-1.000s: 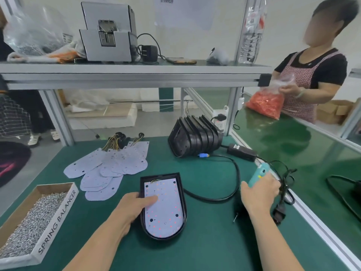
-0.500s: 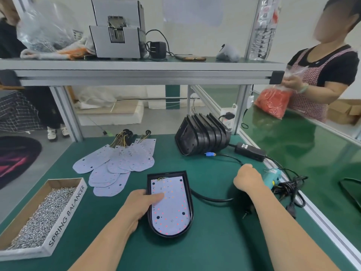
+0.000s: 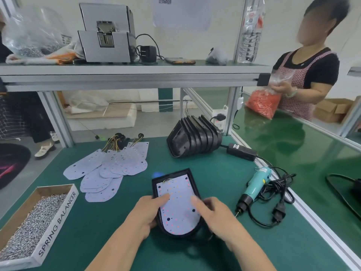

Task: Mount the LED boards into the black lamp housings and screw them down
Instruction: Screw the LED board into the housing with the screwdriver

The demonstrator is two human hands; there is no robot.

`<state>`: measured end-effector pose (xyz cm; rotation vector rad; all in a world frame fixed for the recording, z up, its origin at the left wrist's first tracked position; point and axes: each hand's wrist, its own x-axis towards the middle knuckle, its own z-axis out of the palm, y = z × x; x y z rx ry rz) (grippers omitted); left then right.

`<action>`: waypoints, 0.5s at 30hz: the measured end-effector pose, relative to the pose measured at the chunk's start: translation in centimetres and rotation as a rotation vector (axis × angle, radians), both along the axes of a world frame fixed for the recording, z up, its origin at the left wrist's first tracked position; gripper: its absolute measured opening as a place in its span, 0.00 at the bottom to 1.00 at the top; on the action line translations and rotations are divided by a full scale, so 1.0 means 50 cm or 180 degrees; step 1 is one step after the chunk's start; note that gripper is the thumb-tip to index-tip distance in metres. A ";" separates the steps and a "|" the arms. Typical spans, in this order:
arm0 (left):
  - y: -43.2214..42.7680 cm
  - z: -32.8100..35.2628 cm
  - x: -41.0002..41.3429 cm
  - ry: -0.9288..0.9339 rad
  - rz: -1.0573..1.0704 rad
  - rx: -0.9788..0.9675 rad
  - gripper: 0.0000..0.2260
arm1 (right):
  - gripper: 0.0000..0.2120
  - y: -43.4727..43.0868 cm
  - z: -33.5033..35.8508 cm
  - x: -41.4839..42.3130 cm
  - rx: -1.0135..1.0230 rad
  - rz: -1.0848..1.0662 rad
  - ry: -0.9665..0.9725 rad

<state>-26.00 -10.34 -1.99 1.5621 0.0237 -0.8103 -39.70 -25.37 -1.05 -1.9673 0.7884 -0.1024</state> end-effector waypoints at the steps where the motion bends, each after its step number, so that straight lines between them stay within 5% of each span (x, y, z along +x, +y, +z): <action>1: -0.008 -0.002 -0.009 -0.0028 -0.0074 0.0002 0.09 | 0.24 0.006 -0.005 -0.006 0.0138 0.0063 -0.0072; 5: -0.027 -0.008 -0.035 -0.0357 -0.0258 0.0199 0.19 | 0.09 0.007 -0.021 -0.036 0.0145 0.0016 -0.0266; 9: -0.029 -0.008 -0.032 -0.1221 0.0288 0.0768 0.35 | 0.11 -0.005 -0.019 -0.059 0.0191 -0.0203 -0.0697; 15: -0.028 -0.037 -0.025 -0.1925 0.0236 0.0915 0.26 | 0.12 -0.082 0.014 -0.089 0.0333 -0.0704 -0.1514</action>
